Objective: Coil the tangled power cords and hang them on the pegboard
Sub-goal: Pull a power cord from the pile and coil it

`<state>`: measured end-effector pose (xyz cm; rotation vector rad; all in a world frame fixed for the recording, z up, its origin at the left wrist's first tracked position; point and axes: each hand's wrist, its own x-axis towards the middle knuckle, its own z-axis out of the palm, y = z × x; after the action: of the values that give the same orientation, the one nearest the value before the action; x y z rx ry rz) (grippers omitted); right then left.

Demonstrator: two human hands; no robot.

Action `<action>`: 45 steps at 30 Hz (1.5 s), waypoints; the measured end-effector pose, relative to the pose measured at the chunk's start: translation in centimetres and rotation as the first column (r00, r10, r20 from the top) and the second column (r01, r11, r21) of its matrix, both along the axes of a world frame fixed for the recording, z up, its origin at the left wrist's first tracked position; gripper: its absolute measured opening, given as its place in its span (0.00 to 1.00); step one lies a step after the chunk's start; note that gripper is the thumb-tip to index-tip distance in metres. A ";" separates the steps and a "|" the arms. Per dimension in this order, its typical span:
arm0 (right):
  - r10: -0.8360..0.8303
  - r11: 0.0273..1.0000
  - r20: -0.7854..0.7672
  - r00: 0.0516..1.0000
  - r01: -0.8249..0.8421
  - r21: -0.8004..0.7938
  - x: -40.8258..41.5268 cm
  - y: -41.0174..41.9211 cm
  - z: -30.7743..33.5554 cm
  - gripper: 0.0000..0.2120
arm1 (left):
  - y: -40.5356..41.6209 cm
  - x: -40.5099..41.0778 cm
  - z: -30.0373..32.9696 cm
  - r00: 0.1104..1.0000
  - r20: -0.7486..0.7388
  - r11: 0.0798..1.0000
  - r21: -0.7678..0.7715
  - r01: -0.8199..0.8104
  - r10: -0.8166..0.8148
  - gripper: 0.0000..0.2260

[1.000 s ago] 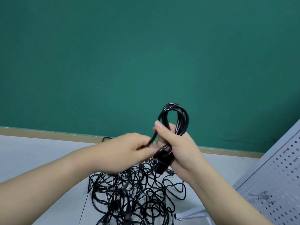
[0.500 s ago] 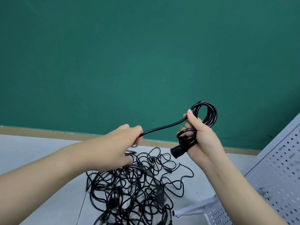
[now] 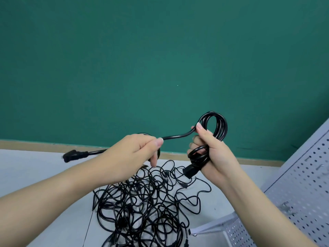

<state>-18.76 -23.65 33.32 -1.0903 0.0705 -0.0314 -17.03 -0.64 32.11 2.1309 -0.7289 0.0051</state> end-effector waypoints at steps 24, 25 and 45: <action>0.158 0.933 -0.115 0.981 -0.110 0.341 -0.2 1.5 1.0 0.14 | 3.1 -0.7 2.9 0.968 -0.242 0.932 0.332 0.144 -0.063 0.27; 0.157 0.923 -0.120 0.980 -0.102 0.371 0.0 1.3 1.0 0.14 | 3.4 -0.7 3.1 0.973 -0.223 0.930 0.341 0.136 -0.060 0.27; 0.549 0.813 -0.118 0.828 -0.561 -0.154 -1.8 5.1 -0.2 0.28 | 3.5 -1.5 5.3 0.996 0.052 0.997 -0.037 0.074 -0.072 0.13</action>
<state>-20.58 -18.52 33.13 -1.2617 -0.1989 0.5415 -18.56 2.89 37.39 2.0723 -0.8293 0.0341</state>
